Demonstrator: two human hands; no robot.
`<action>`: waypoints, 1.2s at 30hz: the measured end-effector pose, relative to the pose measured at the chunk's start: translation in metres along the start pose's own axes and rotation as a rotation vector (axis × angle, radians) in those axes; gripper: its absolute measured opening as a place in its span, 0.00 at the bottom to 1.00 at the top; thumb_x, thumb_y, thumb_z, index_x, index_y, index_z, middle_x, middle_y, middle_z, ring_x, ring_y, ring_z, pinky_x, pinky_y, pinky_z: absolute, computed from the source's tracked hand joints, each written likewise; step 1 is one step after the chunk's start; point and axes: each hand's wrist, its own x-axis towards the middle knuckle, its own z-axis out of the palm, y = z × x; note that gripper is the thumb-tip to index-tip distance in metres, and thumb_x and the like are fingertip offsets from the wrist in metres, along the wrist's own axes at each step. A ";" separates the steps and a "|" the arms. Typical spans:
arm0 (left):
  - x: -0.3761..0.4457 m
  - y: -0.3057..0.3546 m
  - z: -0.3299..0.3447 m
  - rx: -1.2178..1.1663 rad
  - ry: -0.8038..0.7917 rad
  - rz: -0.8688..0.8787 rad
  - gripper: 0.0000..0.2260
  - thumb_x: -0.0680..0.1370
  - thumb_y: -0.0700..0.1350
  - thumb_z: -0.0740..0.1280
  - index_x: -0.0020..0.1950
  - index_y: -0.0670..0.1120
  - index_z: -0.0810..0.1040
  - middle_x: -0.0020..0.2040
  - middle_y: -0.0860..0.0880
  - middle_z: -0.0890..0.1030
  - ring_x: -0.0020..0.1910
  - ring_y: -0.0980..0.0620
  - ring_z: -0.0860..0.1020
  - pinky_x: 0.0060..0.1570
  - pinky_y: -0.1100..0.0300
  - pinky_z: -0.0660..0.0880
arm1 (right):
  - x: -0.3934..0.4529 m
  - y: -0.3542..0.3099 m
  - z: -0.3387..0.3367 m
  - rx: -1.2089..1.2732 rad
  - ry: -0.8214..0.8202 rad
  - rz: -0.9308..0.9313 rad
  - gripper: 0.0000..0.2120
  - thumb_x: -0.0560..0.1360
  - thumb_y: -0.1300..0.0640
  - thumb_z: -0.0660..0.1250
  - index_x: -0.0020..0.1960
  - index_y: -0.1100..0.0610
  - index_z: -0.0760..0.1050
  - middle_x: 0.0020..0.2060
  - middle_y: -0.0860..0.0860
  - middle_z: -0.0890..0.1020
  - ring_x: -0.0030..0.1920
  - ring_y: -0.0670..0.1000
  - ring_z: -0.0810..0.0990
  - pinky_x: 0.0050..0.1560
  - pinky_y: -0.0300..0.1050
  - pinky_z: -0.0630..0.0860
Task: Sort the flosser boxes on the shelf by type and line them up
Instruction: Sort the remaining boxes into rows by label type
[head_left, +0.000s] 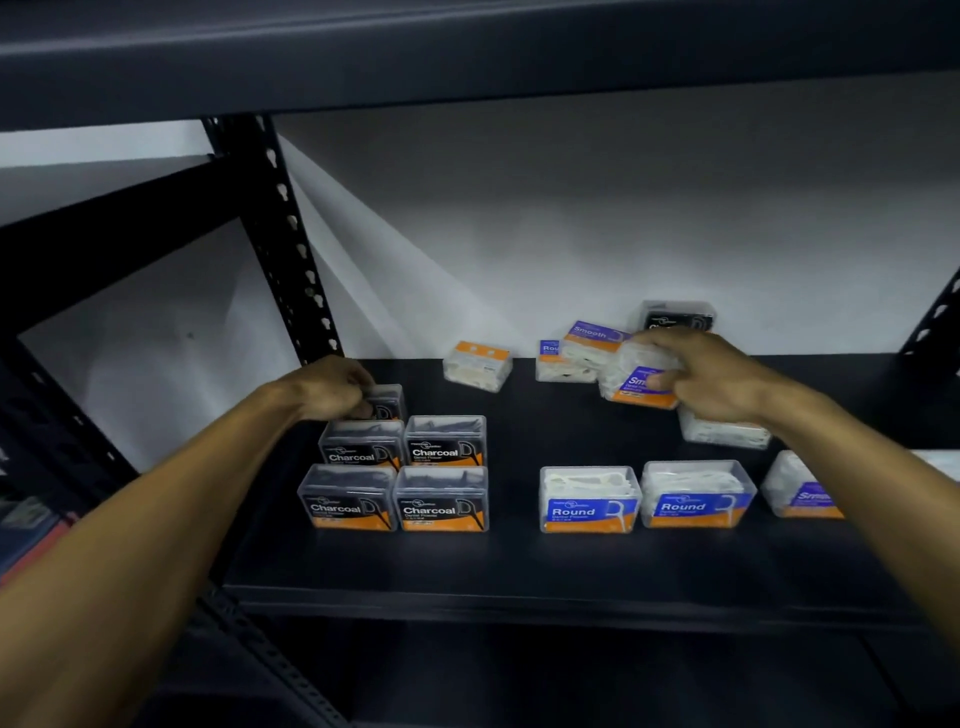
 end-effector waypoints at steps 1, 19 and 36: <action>-0.001 0.002 -0.002 -0.014 0.002 -0.001 0.21 0.76 0.40 0.69 0.69 0.45 0.72 0.65 0.46 0.76 0.62 0.47 0.73 0.58 0.57 0.69 | -0.002 0.000 -0.003 -0.008 0.013 0.002 0.25 0.75 0.66 0.63 0.70 0.51 0.67 0.68 0.52 0.72 0.65 0.53 0.71 0.63 0.45 0.67; -0.072 0.220 0.120 0.297 -0.057 0.899 0.25 0.74 0.64 0.65 0.69 0.57 0.70 0.64 0.58 0.75 0.61 0.58 0.73 0.61 0.56 0.71 | -0.064 0.086 -0.076 -0.221 0.132 0.242 0.23 0.72 0.49 0.71 0.66 0.45 0.72 0.59 0.50 0.73 0.61 0.54 0.72 0.61 0.56 0.70; -0.073 0.236 0.129 0.370 -0.139 0.890 0.26 0.74 0.58 0.69 0.71 0.58 0.67 0.61 0.59 0.76 0.56 0.59 0.75 0.57 0.53 0.75 | -0.062 0.103 -0.065 -0.255 -0.159 0.167 0.20 0.71 0.60 0.70 0.62 0.48 0.77 0.57 0.47 0.77 0.55 0.50 0.76 0.56 0.49 0.75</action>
